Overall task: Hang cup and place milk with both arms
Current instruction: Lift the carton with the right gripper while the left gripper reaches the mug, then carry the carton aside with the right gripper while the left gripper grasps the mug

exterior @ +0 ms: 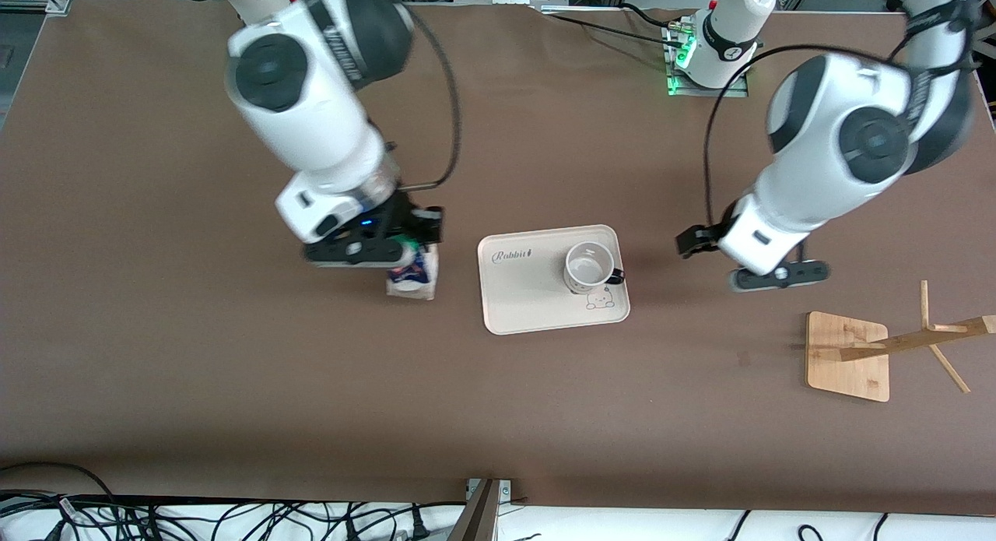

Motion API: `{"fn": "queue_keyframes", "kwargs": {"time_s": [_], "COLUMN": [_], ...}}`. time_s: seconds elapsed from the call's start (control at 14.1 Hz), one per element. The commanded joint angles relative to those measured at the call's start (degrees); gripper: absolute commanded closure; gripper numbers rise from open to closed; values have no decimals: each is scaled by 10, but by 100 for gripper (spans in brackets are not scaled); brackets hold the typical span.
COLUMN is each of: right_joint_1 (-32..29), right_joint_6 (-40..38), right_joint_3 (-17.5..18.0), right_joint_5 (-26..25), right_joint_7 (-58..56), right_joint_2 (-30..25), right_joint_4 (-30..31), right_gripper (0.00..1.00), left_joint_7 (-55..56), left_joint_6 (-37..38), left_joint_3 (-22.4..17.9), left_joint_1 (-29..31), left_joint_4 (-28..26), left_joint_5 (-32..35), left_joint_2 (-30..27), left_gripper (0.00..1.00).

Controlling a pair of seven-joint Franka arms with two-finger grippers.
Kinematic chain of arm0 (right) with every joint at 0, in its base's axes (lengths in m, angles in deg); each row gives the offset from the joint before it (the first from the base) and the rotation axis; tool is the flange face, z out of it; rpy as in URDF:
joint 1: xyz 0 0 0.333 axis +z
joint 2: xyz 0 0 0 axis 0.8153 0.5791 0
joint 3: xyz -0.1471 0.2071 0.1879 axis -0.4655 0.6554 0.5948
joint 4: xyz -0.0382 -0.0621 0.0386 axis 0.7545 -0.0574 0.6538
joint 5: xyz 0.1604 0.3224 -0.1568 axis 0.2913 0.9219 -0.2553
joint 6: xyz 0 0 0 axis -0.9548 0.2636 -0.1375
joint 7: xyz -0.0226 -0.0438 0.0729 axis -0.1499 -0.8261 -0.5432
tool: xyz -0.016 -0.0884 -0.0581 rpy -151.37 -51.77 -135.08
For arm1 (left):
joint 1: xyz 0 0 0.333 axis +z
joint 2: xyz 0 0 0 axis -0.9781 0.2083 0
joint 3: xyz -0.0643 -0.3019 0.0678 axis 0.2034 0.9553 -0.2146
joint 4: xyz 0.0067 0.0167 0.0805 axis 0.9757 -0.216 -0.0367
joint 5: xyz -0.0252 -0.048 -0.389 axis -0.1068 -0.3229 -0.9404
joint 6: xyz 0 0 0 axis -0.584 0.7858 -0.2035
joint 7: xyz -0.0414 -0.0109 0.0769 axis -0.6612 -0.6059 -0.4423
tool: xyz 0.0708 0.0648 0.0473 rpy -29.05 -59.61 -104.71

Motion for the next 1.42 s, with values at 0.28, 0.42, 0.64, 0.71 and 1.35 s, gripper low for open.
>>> {"fn": "queue_keyframes", "kwargs": {"time_s": [0.28,0.42,0.64,0.71,1.35], "right_joint_1": [-89,-114,-156,-170,-269], "right_joint_6": [-116,-128,-136,-145,-168], "right_joint_3": [2,1,1,2,1], "right_joint_5": [3,3,8,10,82], "right_joint_7": [-138,-159,-190,-203,-260], "right_joint_2": [-1,-3,-3,-5,-3], "right_joint_4": [-15,-15,-15,-15,43], "right_gripper": [58,58,58,58,61], "left_joint_7": [183,242,304,314,265], "left_joint_6": [-109,-149,-179,-186,-246], "left_joint_3": [2,2,2,2,-7], "left_joint_1": [-79,-104,-129,-134,-136], "left_joint_4": [-6,-5,-2,0,6], "left_joint_5": [-32,-59,-62,-62,-53], "left_joint_2": [93,125,158,167,200], "left_gripper": [0,0,0,0,100]}}
